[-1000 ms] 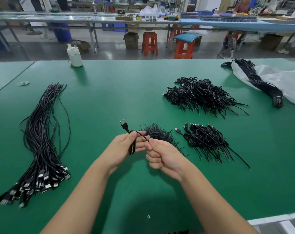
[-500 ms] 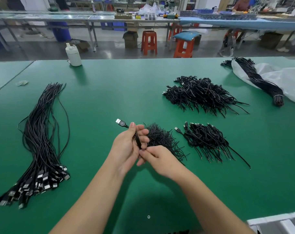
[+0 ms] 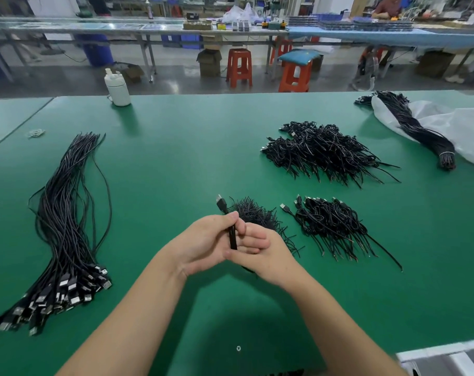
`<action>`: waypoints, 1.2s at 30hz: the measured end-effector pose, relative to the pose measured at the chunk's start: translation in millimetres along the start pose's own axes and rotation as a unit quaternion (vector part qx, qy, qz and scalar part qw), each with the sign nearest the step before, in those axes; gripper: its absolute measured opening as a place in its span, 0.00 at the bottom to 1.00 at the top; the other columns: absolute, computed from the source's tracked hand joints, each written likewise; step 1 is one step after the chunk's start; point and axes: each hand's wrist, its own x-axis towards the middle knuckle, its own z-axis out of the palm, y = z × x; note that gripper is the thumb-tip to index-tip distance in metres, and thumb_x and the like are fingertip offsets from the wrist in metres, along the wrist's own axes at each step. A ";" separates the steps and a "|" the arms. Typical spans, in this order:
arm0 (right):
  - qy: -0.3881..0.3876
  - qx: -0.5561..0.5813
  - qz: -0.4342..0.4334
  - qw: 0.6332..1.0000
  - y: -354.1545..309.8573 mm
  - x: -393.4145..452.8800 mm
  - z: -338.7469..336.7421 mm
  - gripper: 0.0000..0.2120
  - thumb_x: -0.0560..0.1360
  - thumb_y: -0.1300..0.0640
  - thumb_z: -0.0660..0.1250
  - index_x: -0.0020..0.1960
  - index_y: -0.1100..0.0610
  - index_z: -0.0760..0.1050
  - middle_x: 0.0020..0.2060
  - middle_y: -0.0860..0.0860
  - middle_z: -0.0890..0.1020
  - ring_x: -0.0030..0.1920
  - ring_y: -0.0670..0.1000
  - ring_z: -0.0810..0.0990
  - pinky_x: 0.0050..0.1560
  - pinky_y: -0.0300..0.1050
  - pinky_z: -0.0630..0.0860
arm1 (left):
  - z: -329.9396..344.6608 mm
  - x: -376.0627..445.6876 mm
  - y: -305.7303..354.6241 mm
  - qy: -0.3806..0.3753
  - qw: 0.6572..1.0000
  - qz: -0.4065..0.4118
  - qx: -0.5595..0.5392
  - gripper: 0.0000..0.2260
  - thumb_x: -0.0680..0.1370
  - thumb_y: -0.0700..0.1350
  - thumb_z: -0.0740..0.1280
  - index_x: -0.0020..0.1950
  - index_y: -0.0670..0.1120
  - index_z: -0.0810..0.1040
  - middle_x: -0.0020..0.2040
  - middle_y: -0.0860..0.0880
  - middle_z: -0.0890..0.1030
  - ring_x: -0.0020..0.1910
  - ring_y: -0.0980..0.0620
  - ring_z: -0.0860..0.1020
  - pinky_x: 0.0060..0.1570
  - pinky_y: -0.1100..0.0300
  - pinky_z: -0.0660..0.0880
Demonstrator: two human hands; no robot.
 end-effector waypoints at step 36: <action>0.051 -0.417 -0.043 0.906 13.5 3.4 -3.1 0.14 0.83 0.59 0.57 0.67 0.60 0.66 0.59 0.56 0.70 0.54 0.59 0.76 0.56 0.56 0.72 | 15.9 7.4 -21.5 0.367 0.624 0.092 0.684 0.18 0.84 0.56 0.50 0.40 0.48 0.66 0.40 0.48 0.71 0.43 0.41 0.76 0.40 0.53 0.66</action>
